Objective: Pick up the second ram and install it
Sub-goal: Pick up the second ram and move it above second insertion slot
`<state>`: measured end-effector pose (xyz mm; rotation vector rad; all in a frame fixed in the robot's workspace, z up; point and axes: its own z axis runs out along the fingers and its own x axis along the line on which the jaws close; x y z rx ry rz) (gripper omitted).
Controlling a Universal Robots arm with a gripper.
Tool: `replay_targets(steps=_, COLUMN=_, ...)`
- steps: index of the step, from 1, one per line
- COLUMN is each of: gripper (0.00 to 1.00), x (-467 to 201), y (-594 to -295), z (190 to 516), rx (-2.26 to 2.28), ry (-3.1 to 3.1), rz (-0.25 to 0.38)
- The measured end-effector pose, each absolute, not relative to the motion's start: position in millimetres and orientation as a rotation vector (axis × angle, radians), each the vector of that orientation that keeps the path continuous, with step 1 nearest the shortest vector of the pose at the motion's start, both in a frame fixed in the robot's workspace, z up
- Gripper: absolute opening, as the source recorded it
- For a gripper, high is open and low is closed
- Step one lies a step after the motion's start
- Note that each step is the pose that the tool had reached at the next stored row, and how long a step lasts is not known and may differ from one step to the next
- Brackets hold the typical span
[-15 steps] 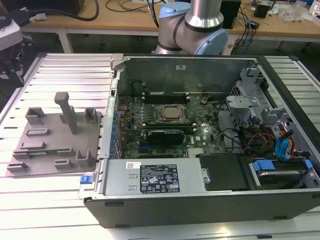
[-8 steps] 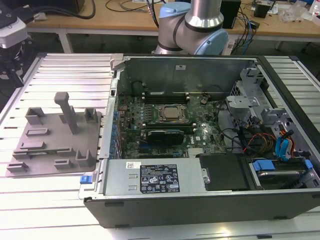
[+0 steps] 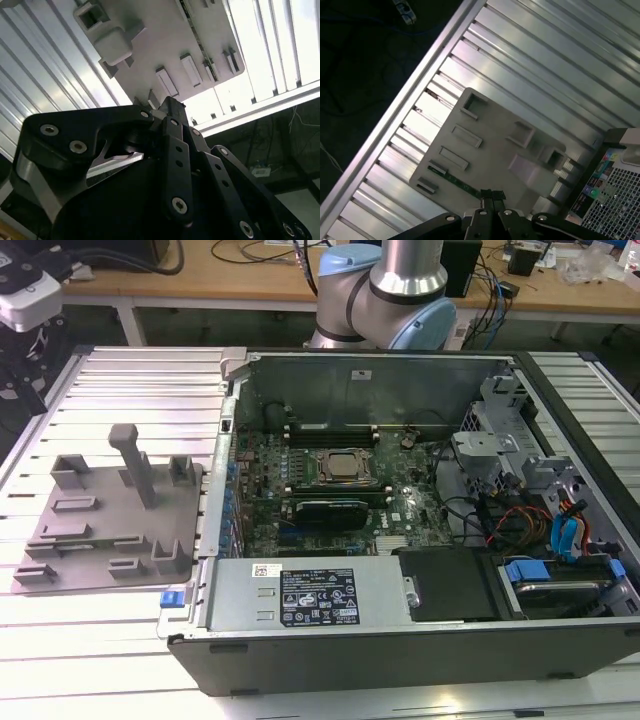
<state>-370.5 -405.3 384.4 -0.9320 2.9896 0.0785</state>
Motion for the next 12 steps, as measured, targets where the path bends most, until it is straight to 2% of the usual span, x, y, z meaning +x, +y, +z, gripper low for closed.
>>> replay_targets(steps=12, gripper=0.08, x=-370.6, y=-405.4, z=384.4, rx=-1.147, ry=2.918, rz=0.079)
